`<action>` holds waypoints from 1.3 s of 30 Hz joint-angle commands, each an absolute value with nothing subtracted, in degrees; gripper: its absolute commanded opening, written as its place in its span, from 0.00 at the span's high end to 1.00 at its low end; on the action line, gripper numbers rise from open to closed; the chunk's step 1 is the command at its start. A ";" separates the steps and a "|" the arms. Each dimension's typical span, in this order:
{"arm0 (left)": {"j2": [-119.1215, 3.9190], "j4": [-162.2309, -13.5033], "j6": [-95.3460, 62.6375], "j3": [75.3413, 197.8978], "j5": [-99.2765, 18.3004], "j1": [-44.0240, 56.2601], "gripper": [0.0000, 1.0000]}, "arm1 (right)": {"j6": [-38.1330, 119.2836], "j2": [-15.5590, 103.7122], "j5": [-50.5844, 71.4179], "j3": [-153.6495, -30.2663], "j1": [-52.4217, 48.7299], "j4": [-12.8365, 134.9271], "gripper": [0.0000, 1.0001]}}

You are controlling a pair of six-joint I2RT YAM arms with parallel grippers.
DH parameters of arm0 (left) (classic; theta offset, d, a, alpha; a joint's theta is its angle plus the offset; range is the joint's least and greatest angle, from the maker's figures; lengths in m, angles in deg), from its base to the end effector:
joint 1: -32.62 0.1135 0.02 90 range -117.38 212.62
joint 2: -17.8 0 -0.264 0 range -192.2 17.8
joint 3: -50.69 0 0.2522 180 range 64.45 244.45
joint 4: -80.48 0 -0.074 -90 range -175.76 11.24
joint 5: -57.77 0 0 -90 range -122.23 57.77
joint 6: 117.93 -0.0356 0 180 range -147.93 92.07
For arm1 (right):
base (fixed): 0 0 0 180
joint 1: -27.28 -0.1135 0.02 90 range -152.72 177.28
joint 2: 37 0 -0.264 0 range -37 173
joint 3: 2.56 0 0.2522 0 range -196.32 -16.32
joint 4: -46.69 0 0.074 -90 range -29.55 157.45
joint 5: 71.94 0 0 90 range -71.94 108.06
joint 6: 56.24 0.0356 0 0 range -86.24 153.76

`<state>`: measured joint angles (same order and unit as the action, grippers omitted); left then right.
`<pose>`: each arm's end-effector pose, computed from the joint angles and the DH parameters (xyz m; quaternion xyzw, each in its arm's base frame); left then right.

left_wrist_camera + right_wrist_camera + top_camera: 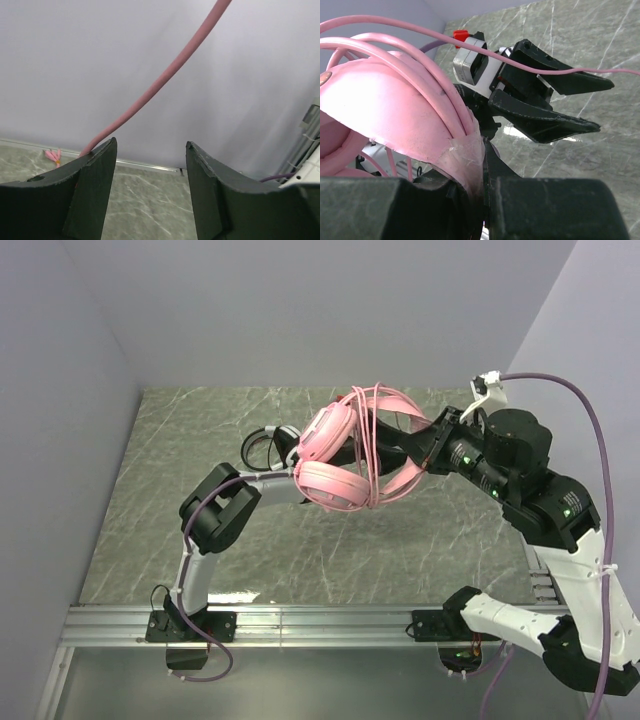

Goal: Wrap the headphones

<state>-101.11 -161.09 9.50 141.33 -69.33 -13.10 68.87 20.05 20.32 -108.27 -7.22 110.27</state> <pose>0.3025 -0.3410 0.2814 0.3118 0.4288 -0.6667 0.5239 0.1235 0.0832 0.4962 0.0162 0.7927 0.3349 0.5091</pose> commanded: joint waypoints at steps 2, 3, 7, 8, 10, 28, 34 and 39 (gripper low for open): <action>-99.36 -175.94 2.74 141.19 -66.33 -13.35 0.40 | 72.17 19.51 19.02 -112.21 -7.00 102.64 1.00; -98.83 -176.72 3.52 140.57 -66.76 -13.00 0.40 | 72.08 19.51 19.37 -112.73 -7.00 102.90 1.00; -96.81 -174.63 2.48 136.01 -69.05 -12.91 0.40 | 71.38 20.21 20.52 -114.23 -7.00 103.96 1.00; -95.41 -173.92 0.48 134.60 -67.92 -12.91 0.38 | 71.29 20.21 20.26 -114.41 -7.00 103.96 1.00; -94.00 -173.65 -1.12 130.64 -67.04 -13.17 0.36 | 71.38 20.21 20.43 -114.67 -7.00 103.96 1.00; -96.89 -162.94 -11.23 143.19 -64.22 -14.32 0.01 | 72.61 20.83 18.32 -114.06 -7.00 102.29 1.00; -104.62 -161.61 -6.94 155.66 -67.82 -14.32 0.05 | 73.05 20.56 18.41 -113.62 -7.00 101.67 1.00; -110.07 -167.39 1.67 161.04 -72.30 -14.23 0.69 | 72.96 21.00 19.29 -113.88 -7.00 101.67 1.00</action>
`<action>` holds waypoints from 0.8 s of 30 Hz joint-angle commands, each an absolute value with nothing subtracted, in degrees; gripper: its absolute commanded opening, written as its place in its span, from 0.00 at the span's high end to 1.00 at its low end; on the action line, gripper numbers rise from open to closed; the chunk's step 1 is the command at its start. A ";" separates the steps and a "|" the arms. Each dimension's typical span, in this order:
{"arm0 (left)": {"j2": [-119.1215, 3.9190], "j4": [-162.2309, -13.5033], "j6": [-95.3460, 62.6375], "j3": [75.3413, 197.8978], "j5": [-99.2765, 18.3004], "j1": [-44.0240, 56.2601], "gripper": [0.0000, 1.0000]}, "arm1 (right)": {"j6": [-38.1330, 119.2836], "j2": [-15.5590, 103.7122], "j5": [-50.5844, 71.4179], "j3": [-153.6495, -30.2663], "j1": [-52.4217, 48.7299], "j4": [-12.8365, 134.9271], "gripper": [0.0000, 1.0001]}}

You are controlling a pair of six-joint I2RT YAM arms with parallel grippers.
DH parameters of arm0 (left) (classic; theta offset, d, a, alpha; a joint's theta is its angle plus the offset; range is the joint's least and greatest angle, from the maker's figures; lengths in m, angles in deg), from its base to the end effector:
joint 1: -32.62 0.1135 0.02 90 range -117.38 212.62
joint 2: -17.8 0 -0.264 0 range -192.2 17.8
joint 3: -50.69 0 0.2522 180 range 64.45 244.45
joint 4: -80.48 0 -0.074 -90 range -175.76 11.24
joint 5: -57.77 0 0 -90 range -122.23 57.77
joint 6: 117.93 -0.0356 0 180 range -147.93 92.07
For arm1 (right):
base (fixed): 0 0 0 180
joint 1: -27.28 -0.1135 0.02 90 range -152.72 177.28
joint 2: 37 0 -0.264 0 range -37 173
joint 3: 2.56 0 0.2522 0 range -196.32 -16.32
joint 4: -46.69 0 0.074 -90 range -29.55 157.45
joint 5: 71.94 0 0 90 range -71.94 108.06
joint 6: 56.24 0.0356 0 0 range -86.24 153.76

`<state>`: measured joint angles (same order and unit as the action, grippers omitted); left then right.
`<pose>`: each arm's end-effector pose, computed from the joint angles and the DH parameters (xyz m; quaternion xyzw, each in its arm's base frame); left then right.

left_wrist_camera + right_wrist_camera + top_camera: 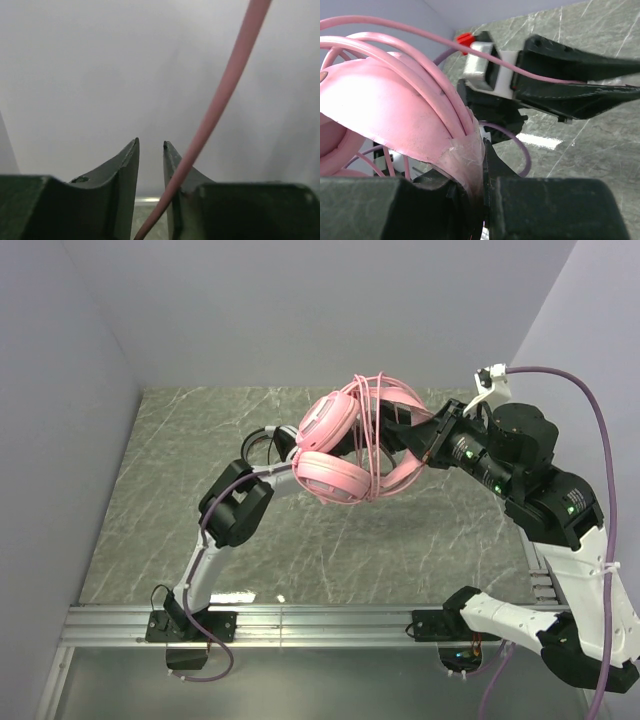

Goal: Wrap the headphones

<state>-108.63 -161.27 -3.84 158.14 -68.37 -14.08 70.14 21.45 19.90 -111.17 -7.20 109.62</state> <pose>0.3212 -0.3715 0.3137 0.3533 0.3177 -0.6058 0.6381 0.1245 0.0841 0.5079 0.0230 0.7810 0.3515 0.5157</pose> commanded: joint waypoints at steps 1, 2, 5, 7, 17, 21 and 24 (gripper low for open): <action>-110.25 -168.72 2.90 160.69 -72.83 -14.32 0.71 | 72.87 21.00 19.46 -114.06 -7.00 101.67 1.00; -110.43 -170.12 5.18 160.26 -73.35 -14.23 0.73 | 72.79 21.09 19.73 -114.15 -7.00 101.67 1.00; -109.82 -176.54 10.10 156.92 -75.29 -14.32 0.70 | 72.35 21.35 20.43 -114.50 -6.47 101.85 1.00; -109.11 -181.62 13.35 153.50 -76.00 -14.40 0.70 | 72.17 21.62 21.13 -114.67 -5.77 101.94 1.00; -106.92 -192.46 19.18 141.45 -75.21 -16.33 0.71 | 71.64 22.59 20.00 -115.11 0.73 101.67 1.00; -105.69 -192.29 18.83 138.20 -74.86 -17.65 0.72 | 71.99 22.32 18.50 -113.62 4.51 100.18 1.00; -103.75 -192.37 17.68 134.33 -73.63 -18.88 0.73 | 71.55 22.58 18.32 -113.36 7.23 100.18 1.00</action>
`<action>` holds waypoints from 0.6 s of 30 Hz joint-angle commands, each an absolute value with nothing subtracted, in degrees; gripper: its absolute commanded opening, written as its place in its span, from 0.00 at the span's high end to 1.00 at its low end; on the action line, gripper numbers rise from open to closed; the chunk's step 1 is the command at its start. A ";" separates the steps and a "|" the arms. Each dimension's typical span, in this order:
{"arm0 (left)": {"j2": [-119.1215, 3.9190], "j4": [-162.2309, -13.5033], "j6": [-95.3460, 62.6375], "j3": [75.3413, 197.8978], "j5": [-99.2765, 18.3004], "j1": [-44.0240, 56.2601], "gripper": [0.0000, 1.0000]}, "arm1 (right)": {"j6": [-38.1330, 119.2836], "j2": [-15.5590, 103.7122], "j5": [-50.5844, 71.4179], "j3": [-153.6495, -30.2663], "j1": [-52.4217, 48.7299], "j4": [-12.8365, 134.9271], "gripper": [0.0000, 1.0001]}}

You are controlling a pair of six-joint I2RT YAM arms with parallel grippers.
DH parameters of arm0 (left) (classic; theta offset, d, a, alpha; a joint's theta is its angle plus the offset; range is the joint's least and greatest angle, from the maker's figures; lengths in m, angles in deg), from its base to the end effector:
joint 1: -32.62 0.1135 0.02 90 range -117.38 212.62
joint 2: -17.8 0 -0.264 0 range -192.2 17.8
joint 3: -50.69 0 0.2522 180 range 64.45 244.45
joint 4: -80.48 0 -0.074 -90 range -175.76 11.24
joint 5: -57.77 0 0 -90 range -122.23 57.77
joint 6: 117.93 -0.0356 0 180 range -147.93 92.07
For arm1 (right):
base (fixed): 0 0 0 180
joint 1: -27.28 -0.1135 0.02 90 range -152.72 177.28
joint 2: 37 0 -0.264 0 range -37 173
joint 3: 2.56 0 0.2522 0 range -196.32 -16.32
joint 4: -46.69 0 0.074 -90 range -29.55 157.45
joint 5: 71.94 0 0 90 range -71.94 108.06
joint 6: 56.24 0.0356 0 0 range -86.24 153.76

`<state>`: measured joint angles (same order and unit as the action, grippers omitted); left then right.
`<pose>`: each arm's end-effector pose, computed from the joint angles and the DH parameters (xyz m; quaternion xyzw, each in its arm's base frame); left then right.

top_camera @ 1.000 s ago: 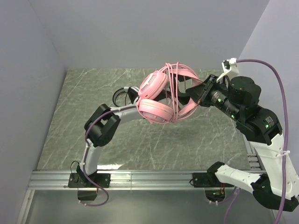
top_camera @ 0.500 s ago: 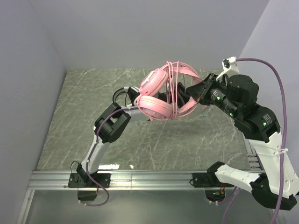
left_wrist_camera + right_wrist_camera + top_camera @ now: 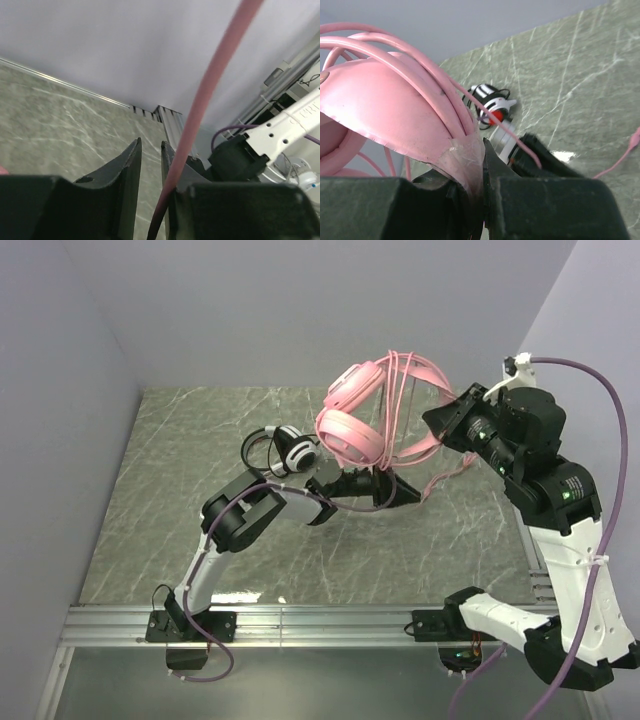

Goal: Wrap the headphones

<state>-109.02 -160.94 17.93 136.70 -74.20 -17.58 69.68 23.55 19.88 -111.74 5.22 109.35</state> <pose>0.2782 -0.3711 0.1954 0.3144 0.5199 -0.7071 0.3618 0.1517 0.0602 0.5061 0.1048 0.7811 0.2873 0.5443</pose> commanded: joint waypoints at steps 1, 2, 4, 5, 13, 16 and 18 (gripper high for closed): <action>-102.62 -192.37 16.99 133.19 -73.36 -19.50 0.73 | 71.55 22.67 18.32 -112.92 7.94 100.00 1.00; -102.08 -192.37 16.63 131.35 -73.19 -19.85 0.74 | 71.55 22.67 18.32 -112.74 8.64 99.74 1.00; -100.51 -192.37 15.58 129.50 -72.22 -20.81 0.74 | 71.29 22.94 18.41 -112.39 10.49 99.47 1.00; -100.06 -192.46 15.40 127.66 -71.61 -21.08 0.75 | 71.03 23.11 18.32 -112.30 11.02 99.56 1.00; -95.23 -192.37 14.70 118.95 -64.85 -21.17 0.99 | 69.27 22.41 19.29 -109.32 15.32 99.82 1.00; -94.00 -192.29 13.90 115.96 -63.17 -20.47 1.00 | 69.18 21.88 18.32 -108.44 16.38 100.26 1.00; -93.21 -192.29 14.16 114.38 -61.24 -19.77 1.00 | 69.53 21.01 16.84 -107.47 16.56 99.83 1.00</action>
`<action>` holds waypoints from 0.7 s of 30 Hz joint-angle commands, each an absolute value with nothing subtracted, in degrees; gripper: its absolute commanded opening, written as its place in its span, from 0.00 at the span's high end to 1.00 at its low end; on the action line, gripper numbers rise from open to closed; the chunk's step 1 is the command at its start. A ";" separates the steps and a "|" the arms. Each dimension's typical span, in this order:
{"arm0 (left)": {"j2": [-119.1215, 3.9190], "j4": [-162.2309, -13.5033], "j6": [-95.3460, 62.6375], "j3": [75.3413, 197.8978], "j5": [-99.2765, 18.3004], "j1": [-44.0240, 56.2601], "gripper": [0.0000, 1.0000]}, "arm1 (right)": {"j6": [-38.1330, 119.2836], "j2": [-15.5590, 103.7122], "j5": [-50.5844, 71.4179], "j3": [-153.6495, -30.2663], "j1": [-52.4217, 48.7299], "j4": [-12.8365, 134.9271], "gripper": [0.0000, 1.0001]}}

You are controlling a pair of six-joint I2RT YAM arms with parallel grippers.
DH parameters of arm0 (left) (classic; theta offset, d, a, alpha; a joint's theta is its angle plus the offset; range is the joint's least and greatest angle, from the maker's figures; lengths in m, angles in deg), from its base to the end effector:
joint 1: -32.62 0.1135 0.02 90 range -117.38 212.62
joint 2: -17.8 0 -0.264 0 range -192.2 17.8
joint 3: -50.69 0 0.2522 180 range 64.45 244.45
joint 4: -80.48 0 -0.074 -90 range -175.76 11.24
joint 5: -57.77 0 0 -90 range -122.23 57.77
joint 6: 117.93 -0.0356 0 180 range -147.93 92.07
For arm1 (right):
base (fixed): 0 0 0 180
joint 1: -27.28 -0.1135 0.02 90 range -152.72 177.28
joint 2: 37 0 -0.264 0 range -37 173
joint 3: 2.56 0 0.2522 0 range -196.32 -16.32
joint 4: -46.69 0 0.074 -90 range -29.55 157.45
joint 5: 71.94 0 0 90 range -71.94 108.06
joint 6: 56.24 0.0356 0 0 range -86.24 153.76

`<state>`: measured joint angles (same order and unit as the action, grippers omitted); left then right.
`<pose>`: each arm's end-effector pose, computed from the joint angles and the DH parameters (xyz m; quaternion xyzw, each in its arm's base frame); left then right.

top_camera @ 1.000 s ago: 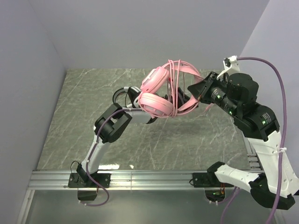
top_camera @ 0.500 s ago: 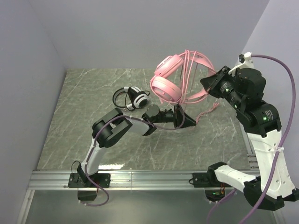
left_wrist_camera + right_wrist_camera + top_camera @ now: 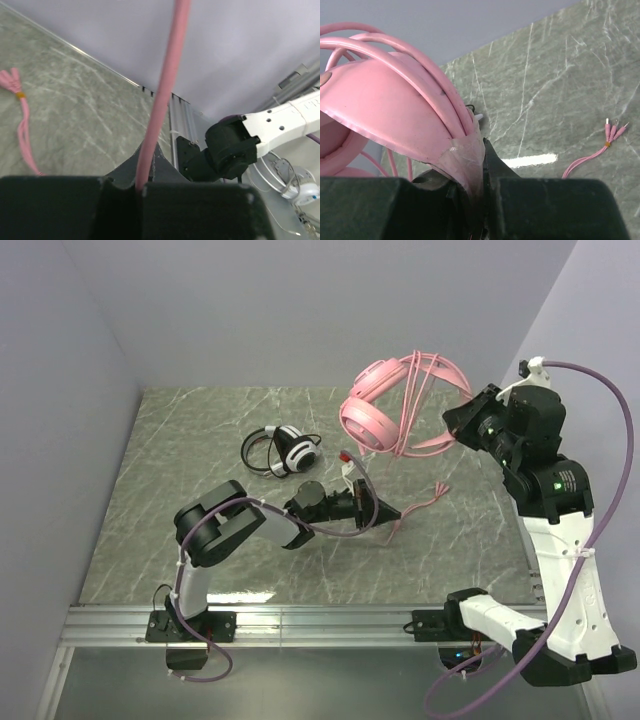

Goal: Wrap the headphones

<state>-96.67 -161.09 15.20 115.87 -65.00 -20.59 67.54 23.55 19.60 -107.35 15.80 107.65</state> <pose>0.2214 -0.3282 0.1847 0.2717 0.5803 -0.6747 0.3664 0.1725 0.0341 0.4878 0.1630 0.7856 0.2197 0.5549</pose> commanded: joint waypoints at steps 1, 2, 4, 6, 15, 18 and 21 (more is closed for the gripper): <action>-93.11 -192.29 14.17 114.11 -60.80 -18.90 1.00 | 69.62 20.57 16.39 -106.51 16.65 99.82 1.00; -92.85 -192.37 13.99 113.41 -60.18 -18.45 1.00 | 69.79 20.04 15.43 -106.33 16.82 99.82 1.00; -92.32 -192.29 13.46 112.88 -59.83 -17.49 1.00 | 69.80 19.69 15.42 -105.89 16.91 100.18 1.00; -91.80 -192.02 13.20 111.74 -58.34 -17.22 1.00 | 69.53 19.16 15.77 -105.71 17.08 100.53 1.00; -87.93 -189.39 10.04 106.20 -51.04 -14.32 1.00 | 69.18 17.66 16.56 -103.34 17.35 100.97 1.00; -87.58 -189.30 9.94 105.41 -51.56 -14.40 1.00 | 69.44 18.01 16.91 -103.33 17.44 100.44 1.00; -87.31 -192.10 10.30 102.95 -48.58 -14.32 1.00 | 69.36 18.98 17.88 -104.21 17.70 100.61 1.00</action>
<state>-89.41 -161.29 11.57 105.09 -51.89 -14.23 67.13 19.20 17.46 -102.54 17.06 107.56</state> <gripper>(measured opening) 0.013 0.180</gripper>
